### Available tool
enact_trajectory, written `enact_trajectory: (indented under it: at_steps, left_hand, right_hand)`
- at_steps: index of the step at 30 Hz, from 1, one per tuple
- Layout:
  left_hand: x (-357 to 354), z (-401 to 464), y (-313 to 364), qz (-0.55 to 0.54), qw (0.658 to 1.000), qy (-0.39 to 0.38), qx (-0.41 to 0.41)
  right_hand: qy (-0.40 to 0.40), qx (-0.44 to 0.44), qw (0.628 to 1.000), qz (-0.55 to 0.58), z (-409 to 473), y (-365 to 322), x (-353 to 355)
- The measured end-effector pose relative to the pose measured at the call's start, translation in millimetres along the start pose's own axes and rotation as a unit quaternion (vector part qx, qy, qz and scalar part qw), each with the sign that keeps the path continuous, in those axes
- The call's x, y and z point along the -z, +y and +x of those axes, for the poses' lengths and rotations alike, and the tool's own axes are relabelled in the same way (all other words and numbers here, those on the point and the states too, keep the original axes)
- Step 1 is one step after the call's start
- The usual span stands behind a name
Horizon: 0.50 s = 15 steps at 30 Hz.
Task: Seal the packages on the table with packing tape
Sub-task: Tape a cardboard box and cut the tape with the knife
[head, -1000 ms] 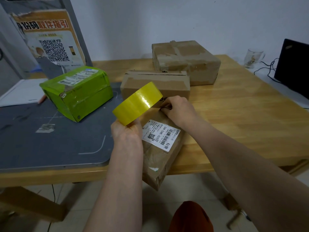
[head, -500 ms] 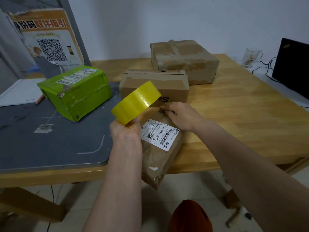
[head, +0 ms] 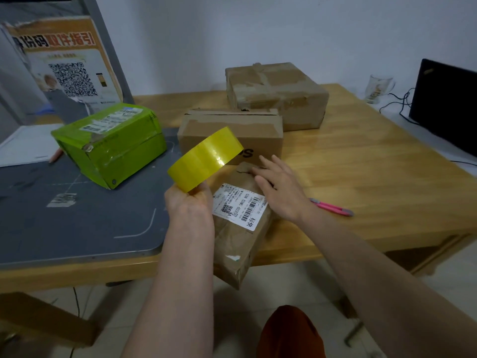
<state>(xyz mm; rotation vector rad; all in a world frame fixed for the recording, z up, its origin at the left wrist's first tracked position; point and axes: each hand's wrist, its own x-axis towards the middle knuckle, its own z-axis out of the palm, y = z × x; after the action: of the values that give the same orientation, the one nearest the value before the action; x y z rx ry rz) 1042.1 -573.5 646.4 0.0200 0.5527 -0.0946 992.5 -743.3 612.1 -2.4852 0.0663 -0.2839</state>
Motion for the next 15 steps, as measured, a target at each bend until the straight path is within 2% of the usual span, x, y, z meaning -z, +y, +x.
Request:
enact_trajectory:
  at_steps: [4, 7, 10, 15]
  left_hand:
    - [5.1, 0.4, 4.2, -0.011, 1.000, 0.006, -0.006]
    - [5.4, -8.0, 2.8, 0.009, 1.000, 0.016, -0.025]
    - [6.2, -16.9, 4.4, 0.016, 0.999, 0.038, -0.029]
    - [10.4, -14.4, 15.2, -0.003, 0.999, 0.027, -0.025]
  right_hand:
    - [0.025, -0.071, 0.995, 0.072, -11.7, 5.4, -6.3]
    - [-0.009, -0.057, 0.994, 0.098, -1.7, 0.4, -8.7]
    - [-0.062, -0.025, 0.996, 0.067, 16.8, -5.6, -1.4]
    - [-0.097, -0.002, 0.995, 0.000, 36.5, -19.5, -0.6]
